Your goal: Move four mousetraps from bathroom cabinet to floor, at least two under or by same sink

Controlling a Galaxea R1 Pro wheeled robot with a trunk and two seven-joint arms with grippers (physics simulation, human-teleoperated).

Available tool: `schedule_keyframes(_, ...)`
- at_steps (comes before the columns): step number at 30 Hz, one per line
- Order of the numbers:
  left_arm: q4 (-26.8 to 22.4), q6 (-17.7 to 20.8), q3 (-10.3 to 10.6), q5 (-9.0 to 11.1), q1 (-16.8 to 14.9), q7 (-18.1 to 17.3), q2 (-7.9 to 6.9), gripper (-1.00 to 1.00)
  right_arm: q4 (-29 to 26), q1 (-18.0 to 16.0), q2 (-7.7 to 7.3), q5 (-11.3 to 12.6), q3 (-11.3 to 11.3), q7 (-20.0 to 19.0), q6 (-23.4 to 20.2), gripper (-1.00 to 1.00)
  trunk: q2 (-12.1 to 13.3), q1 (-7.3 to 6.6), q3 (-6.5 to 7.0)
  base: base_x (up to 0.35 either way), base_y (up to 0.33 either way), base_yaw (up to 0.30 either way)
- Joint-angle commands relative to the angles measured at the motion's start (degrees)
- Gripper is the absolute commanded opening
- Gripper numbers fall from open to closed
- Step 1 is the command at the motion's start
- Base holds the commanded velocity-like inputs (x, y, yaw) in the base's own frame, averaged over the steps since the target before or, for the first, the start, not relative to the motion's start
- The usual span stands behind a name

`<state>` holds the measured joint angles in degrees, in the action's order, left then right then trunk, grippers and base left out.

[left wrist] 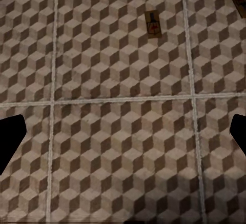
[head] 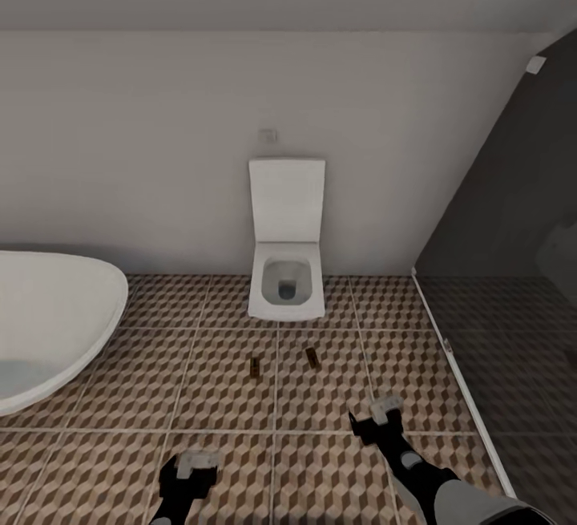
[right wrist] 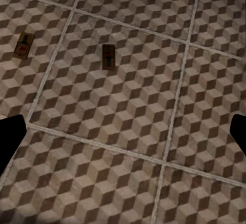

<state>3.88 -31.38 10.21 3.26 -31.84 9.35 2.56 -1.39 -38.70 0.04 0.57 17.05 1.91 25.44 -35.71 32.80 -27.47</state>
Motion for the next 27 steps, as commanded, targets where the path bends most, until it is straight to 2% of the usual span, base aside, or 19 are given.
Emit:
schedule_keyframes(1, 0.3, -0.5, 0.5, 0.3, 0.2, 0.2, -0.11, 1.0, 0.1, 0.2, -0.06, 0.1, 0.3, 0.2, 0.6, 1.0, 0.4, -0.21, 0.22, 0.0, 0.0, 0.0)
schedule_keyframes(3, 0.3, -0.7, 0.5, 0.3, 0.7, 0.2, -0.43, 1.0, 0.1, 0.6, -0.21, 0.1, 0.3, 0.2, 1.1, 1.0, 1.2, -0.64, 0.77, 0.0, 0.0, 0.0)
schedule_keyframes(4, 0.3, -1.0, 0.5, 0.3, 1.9, 0.3, -1.01, 1.0, 0.1, 2.2, -0.62, 0.1, 0.3, 0.2, 1.8, 1.0, 1.6, -0.86, 1.04, 0.0, 0.0, 0.0)
schedule_keyframes(14, 0.3, -1.1, 0.5, 0.3, 5.2, 0.3, -3.24, 1.0, 0.1, 6.6, -0.89, 0.7, 0.2, 0.3, 2.2, 1.0, 5.6, -3.06, 3.76, 0.0, 0.0, 0.0)
schedule_keyframes(21, 0.3, -1.2, 0.5, 0.4, 6.8, 0.3, -3.61, 1.0, 0.1, 8.6, -0.94, 3.1, 0.2, 0.2, 2.2, 1.0, 8.4, -4.6, 5.67, 0.0, 0.0, 0.0)
schedule_keyframes(27, 0.3, -1.2, 0.4, 1.0, 7.8, 0.3, -4.25, 1.0, 0.2, 11.1, -0.92, 6.3, 0.2, 0.2, 2.3, 1.0, 10.8, -5.92, 7.31, 0.0, 0.0, 0.0)
